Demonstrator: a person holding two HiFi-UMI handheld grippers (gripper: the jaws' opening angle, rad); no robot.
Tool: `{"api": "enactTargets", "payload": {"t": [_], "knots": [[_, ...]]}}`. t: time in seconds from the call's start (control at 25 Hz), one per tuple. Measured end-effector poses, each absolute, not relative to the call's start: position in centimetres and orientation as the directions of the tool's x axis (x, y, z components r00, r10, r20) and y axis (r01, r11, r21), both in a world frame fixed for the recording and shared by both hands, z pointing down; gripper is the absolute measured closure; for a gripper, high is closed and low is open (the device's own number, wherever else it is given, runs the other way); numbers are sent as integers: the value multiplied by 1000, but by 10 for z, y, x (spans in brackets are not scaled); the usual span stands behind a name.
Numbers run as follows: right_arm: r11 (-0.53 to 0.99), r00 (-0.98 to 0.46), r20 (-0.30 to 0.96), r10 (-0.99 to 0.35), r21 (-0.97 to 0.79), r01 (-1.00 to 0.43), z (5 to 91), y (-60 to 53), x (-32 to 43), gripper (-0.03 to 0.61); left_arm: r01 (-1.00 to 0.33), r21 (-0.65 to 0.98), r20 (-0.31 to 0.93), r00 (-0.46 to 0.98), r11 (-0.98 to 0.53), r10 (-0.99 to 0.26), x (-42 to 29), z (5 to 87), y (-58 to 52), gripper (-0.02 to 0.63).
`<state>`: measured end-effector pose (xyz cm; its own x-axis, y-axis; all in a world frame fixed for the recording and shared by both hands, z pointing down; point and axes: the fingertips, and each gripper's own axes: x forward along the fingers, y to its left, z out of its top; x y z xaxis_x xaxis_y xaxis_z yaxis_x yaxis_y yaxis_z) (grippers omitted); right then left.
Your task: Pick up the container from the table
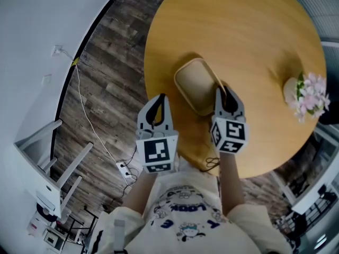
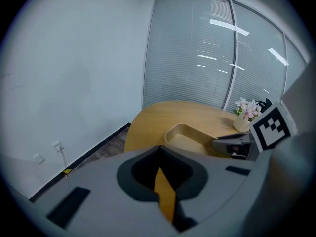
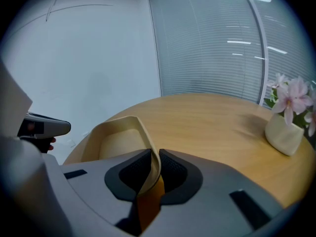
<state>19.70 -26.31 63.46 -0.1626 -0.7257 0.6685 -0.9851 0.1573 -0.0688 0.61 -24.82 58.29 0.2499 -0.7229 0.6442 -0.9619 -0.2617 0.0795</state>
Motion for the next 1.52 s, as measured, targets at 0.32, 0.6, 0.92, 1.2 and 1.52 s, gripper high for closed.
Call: {"api": "enactTargets", "payload": {"t": [0.32, 0.6, 0.92, 1.2, 1.52], "knots": [[135, -151, 653, -742, -76, -988, 625, -265, 192, 549, -966, 80, 632, 240, -246, -736, -5, 575, -249, 611], [115, -150, 614, -775, -96, -989, 599, -263, 182, 555, -968, 79, 598, 237, -238, -765, -15, 555, -245, 611], [97, -135, 543, -829, -98, -990, 552, -251, 165, 555, -966, 76, 526, 251, -249, -813, -27, 516, -238, 611], [80, -111, 459, -881, -87, -993, 499, -244, 153, 555, -961, 73, 433, 272, -267, -860, -35, 469, -236, 611], [72, -94, 355, -930, -74, -995, 442, -237, 150, 555, -962, 59, 330, 272, -267, -904, -42, 420, -229, 611]]}}
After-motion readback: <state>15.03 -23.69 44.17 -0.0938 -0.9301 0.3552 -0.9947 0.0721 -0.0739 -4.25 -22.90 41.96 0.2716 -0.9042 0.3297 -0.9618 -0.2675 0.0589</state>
